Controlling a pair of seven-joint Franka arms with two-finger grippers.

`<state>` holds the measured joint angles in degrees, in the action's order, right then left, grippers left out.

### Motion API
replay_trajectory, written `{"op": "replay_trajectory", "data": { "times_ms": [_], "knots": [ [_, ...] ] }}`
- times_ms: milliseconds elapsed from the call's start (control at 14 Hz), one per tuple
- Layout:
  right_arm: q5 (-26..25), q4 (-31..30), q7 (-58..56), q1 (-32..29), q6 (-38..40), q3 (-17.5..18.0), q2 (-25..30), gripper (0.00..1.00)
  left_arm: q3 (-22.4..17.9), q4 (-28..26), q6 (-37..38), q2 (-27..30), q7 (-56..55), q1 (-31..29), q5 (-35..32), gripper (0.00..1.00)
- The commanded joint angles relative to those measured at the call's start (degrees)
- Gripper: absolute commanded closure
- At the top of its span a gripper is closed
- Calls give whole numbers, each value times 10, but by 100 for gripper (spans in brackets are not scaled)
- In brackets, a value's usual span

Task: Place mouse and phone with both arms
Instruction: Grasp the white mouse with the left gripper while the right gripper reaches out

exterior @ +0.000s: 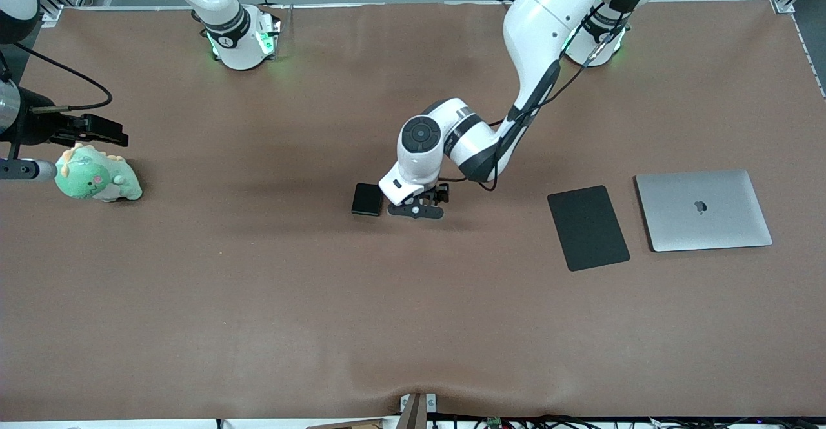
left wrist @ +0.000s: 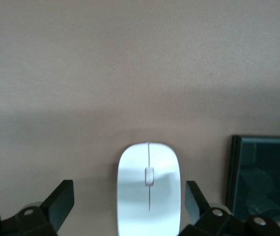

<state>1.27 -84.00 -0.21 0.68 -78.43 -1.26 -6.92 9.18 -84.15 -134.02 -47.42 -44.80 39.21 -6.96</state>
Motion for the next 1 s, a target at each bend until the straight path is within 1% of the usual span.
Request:
{"op": "replay_trajectory", "data": {
  "times_ms": [0,143,214,357,500,571,714,786,929],
  "knots": [
    [-7,14,2,26,8,3,2,0,-2,14,-26,-25,-25,4,-4,0],
    [-14,14,0,49,6,2,-3,0,-1,14,-28,-31,-34,7,-3,0],
    [-14,13,-1,49,6,1,-15,0,-1,14,-28,-33,-42,14,-2,0],
    [-14,13,-1,47,5,1,-26,0,-2,15,-27,-32,-45,18,-4,4],
    [-10,13,-3,49,4,1,-48,0,-2,14,-27,-32,-44,24,-5,11],
    [-6,13,-3,50,4,1,-59,0,-2,14,-27,-31,-42,29,-5,18],
    [-5,14,-1,53,-7,2,-81,0,-2,12,-21,-29,-41,29,-9,35],
    [-2,14,-1,55,-20,2,-85,0,-2,10,-20,-28,-41,30,-10,46],
    [2,9,4,64,-34,3,-86,0,-2,6,-9,-22,-40,30,-11,73]
  ]
}}
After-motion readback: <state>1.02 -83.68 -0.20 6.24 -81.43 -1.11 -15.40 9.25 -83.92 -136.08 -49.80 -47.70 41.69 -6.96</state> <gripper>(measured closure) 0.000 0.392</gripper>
